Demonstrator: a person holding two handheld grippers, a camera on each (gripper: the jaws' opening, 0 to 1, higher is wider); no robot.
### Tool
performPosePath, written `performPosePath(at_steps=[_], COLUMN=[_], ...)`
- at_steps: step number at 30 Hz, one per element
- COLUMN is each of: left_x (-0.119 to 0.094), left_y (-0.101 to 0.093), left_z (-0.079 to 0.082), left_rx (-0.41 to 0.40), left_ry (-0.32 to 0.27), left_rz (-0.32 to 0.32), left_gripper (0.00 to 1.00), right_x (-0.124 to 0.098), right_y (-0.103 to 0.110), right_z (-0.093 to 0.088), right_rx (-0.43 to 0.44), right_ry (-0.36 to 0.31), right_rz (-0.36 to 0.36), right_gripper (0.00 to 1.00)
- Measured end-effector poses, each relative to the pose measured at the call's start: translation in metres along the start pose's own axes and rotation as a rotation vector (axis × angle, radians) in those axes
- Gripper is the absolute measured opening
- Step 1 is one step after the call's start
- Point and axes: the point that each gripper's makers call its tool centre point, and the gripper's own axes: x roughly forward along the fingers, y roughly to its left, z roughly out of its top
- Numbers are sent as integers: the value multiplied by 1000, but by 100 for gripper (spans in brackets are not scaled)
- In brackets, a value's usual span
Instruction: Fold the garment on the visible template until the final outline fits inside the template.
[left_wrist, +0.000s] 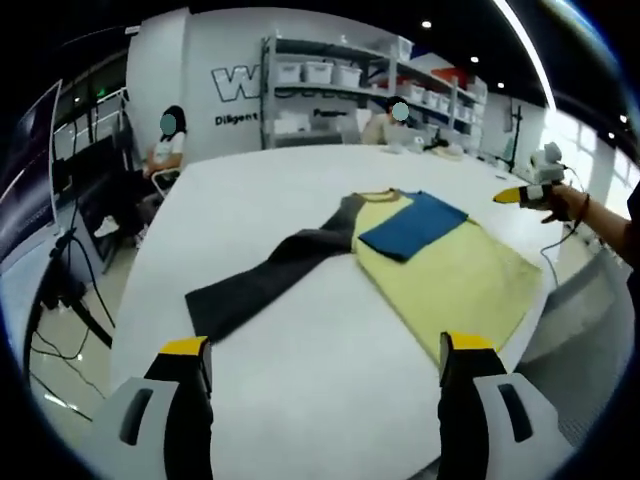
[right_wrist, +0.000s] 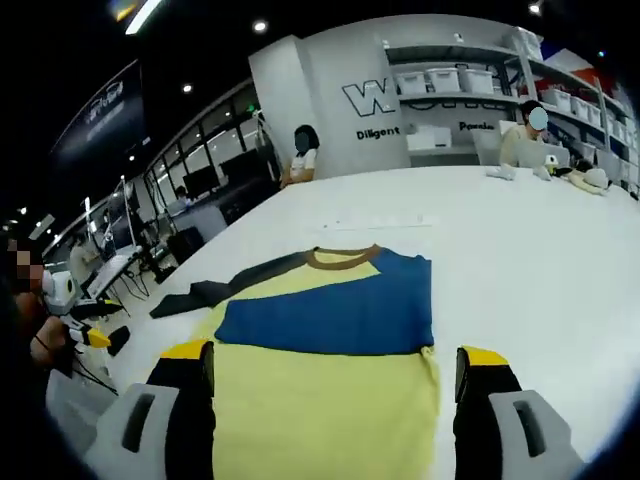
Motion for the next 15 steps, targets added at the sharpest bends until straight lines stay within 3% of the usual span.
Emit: performPosePath(at_steps=[5, 12, 15], left_x=[5, 13, 15], left_y=[16, 37, 43], left_z=[7, 19, 18], left_rx=[-3, -25, -38], left_ry=[11, -6, 9], left_rz=[32, 69, 77], left_gripper=[85, 79, 75], right_x=[-14, -33, -38], right_y=[13, 31, 33], right_z=[4, 1, -2], right_rx=[-10, -53, -109], right_ry=[-29, -21, -24], right_rz=[18, 74, 65], right_gripper=[99, 99, 99])
